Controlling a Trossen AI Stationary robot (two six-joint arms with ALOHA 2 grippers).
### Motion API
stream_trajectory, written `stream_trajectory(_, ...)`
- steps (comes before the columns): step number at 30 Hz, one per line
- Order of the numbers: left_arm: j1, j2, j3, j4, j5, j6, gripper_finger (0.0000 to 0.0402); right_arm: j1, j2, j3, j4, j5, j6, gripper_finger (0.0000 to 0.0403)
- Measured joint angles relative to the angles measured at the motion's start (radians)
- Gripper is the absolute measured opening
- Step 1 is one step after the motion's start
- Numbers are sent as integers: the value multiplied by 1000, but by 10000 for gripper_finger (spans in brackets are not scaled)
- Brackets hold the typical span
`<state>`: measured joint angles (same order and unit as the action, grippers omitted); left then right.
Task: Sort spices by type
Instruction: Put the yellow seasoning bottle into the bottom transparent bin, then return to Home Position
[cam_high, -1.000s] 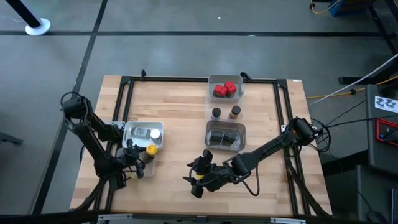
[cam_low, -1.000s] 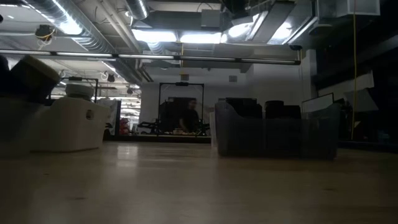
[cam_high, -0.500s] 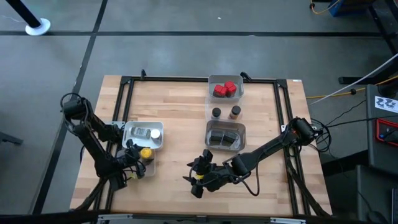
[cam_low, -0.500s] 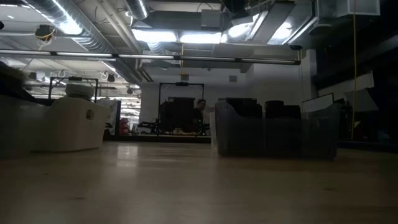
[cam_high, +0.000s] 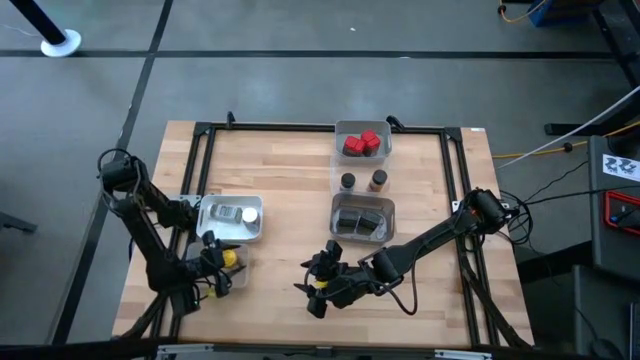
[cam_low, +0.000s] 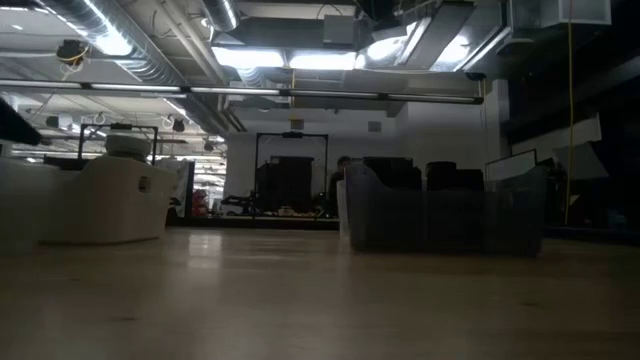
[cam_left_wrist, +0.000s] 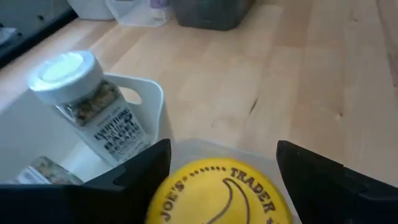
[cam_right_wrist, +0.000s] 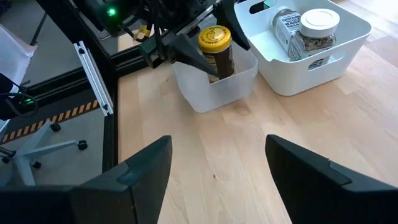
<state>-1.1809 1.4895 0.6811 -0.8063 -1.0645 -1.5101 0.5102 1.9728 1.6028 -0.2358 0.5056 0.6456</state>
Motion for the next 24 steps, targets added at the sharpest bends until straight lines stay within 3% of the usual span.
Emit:
stream_trajectory(11,0,0,114,-285,-14,-94,276,0,-3,0,-1,-1,0,260)
stream_trajectory(20,8,-80,416,-771,-179,-149,276,0,-213,1,-145,25,-102,260)
stream_trajectory(24,32,-250,489,-734,-293,143,276,-1,-350,1,-241,37,-197,260)
